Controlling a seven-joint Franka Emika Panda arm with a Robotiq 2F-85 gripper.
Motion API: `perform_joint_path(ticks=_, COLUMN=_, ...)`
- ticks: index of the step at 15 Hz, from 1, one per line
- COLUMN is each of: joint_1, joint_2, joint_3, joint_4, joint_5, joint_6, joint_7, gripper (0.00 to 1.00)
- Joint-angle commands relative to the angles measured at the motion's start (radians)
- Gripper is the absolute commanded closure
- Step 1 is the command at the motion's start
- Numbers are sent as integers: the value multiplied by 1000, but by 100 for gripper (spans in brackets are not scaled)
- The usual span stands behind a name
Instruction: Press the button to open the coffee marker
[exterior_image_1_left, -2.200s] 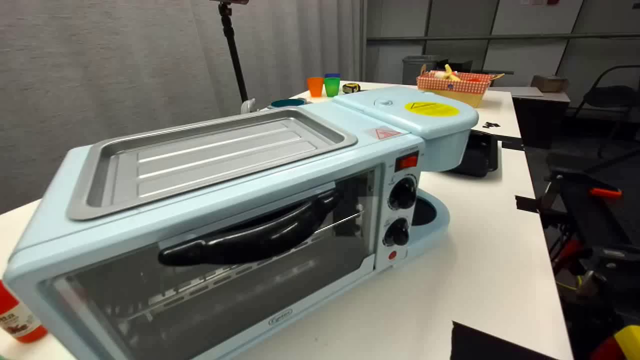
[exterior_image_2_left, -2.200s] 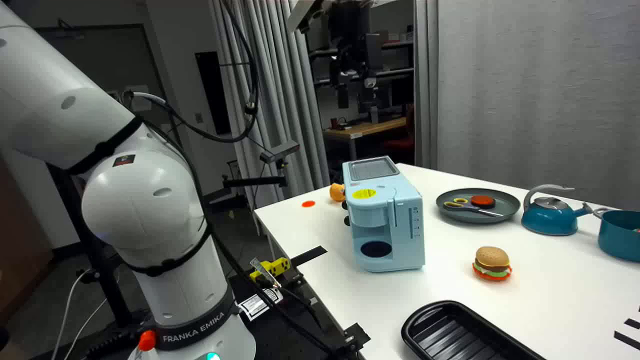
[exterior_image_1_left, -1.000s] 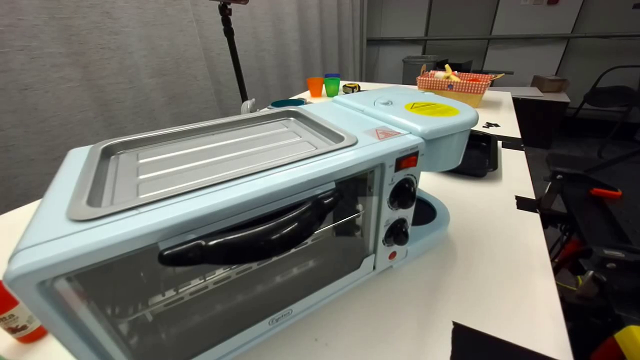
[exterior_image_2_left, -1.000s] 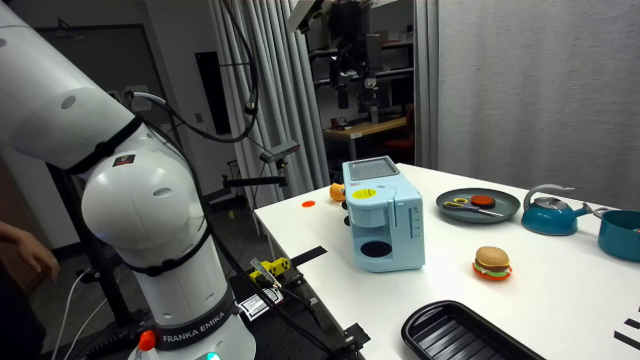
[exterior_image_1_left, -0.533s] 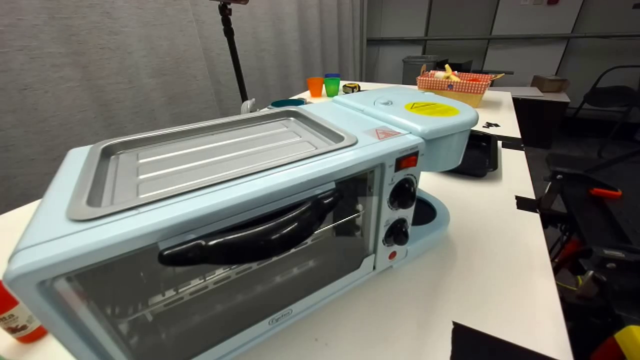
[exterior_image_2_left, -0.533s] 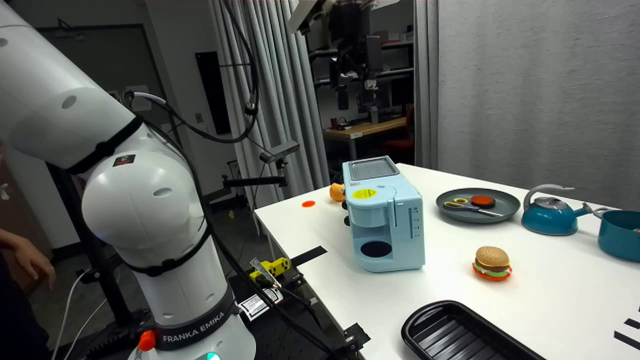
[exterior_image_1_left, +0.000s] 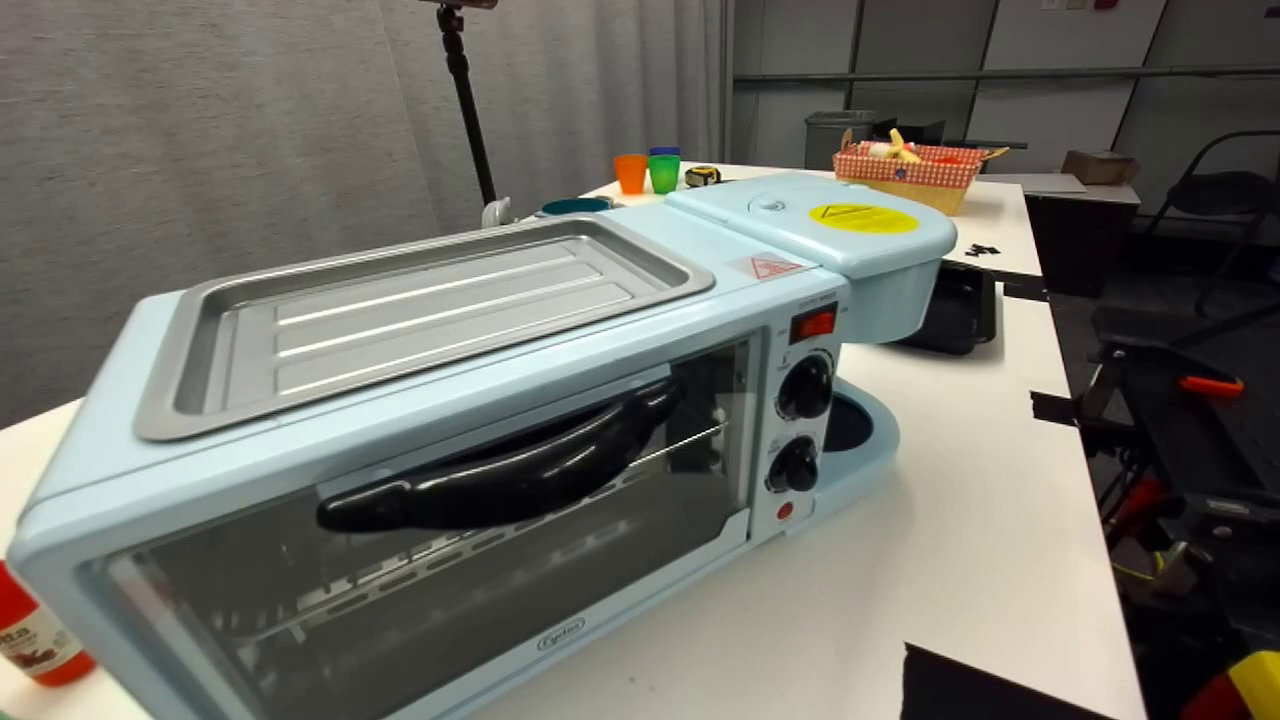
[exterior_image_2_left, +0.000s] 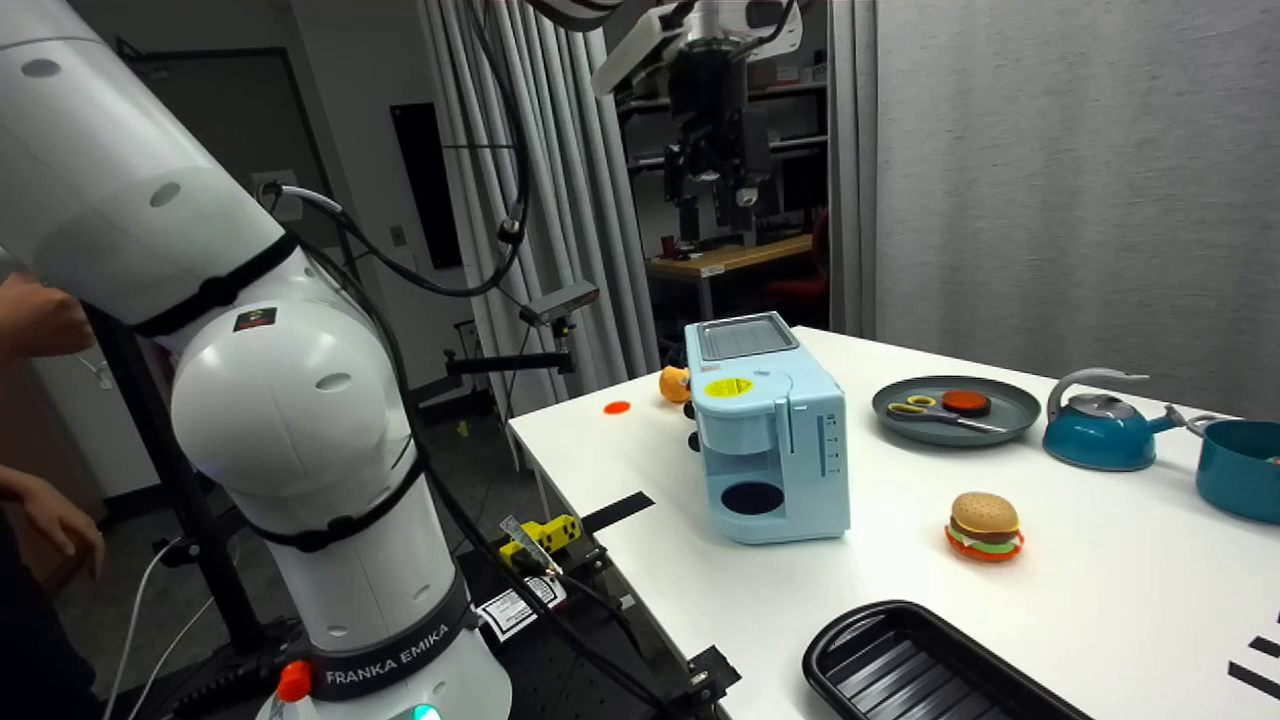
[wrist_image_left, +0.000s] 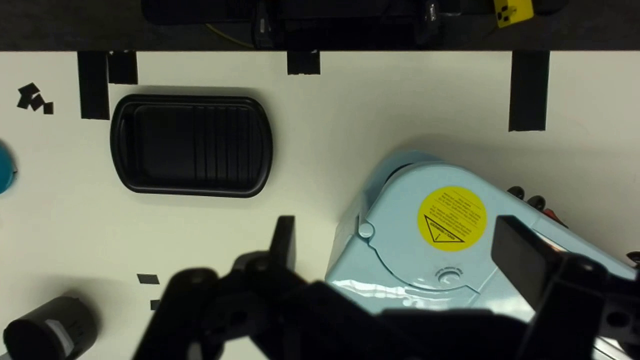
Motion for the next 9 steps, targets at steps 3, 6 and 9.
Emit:
perform_joint_path(ticks=3, joint_1=36, joint_2=127, joint_3=30, joint_4=84, joint_5=1, joint_6=68, joint_7=11, gripper=0)
perform_joint_path(ticks=6, joint_1=46, joint_2=182, joint_3=33, joint_4=112, joint_5=12, joint_6=118, joint_7=6, gripper=0)
perform_joint_path(ticks=9, joint_1=53, joint_2=229, joint_3=28, joint_4=128, joint_5=23, joint_6=176, joint_7=-3, gripper=0)
